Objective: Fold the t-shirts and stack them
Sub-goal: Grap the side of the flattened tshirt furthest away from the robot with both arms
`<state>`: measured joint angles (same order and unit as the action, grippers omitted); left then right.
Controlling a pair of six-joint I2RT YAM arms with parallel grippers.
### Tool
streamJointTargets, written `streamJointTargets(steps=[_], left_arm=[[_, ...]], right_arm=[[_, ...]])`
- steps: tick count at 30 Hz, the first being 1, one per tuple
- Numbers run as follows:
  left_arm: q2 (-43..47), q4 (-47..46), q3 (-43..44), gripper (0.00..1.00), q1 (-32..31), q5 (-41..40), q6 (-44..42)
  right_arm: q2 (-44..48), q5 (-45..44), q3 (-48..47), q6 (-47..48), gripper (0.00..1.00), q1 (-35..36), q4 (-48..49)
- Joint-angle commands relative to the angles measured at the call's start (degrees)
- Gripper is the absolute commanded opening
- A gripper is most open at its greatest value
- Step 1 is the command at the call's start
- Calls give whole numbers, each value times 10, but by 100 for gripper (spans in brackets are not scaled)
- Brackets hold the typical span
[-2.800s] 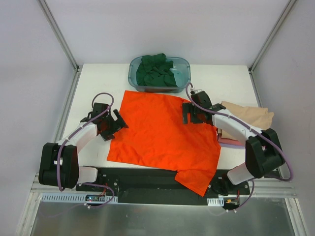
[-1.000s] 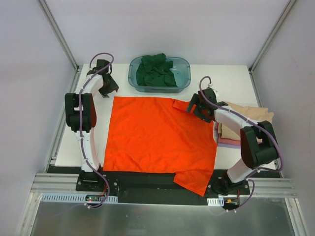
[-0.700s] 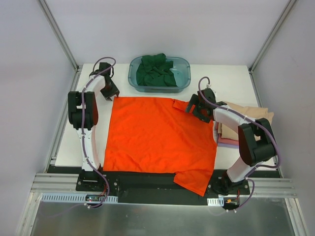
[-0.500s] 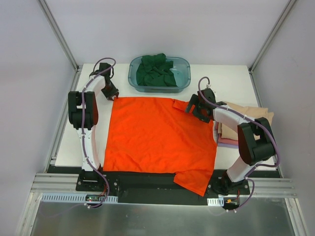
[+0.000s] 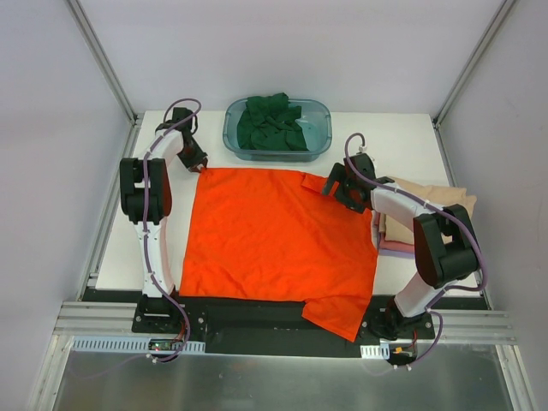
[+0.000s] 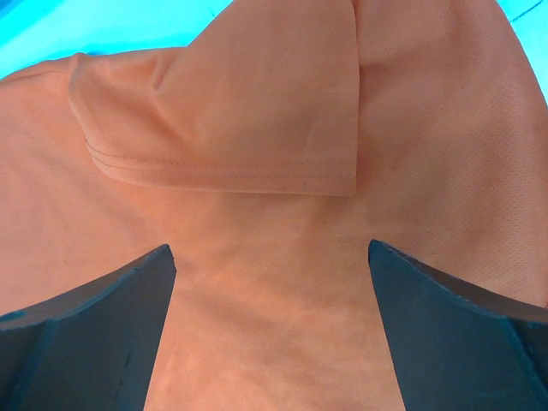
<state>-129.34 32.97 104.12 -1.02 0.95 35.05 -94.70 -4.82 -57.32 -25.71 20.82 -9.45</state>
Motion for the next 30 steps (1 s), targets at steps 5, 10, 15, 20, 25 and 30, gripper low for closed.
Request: streamJointTargets(steps=[5, 10, 15, 20, 25, 30], left_arm=[[-27, 15, 20, 0, 6, 28, -14], [-2, 10, 1, 0, 6, 13, -25], [22, -13, -16, 0, 6, 16, -45], [29, -23, -25, 0, 6, 22, -51], [34, -26, -30, 0, 6, 20, -52], [45, -34, -38, 0, 6, 26, -54]], right_arm=[[-22, -16, -21, -25, 98, -5, 31], [-50, -19, -45, -22, 99, -17, 37], [-78, -17, -69, -18, 95, -22, 40], [-96, -5, -91, -19, 89, -32, 42], [-103, -13, -101, -15, 83, -33, 43], [-114, 2, -107, -14, 70, -36, 43]])
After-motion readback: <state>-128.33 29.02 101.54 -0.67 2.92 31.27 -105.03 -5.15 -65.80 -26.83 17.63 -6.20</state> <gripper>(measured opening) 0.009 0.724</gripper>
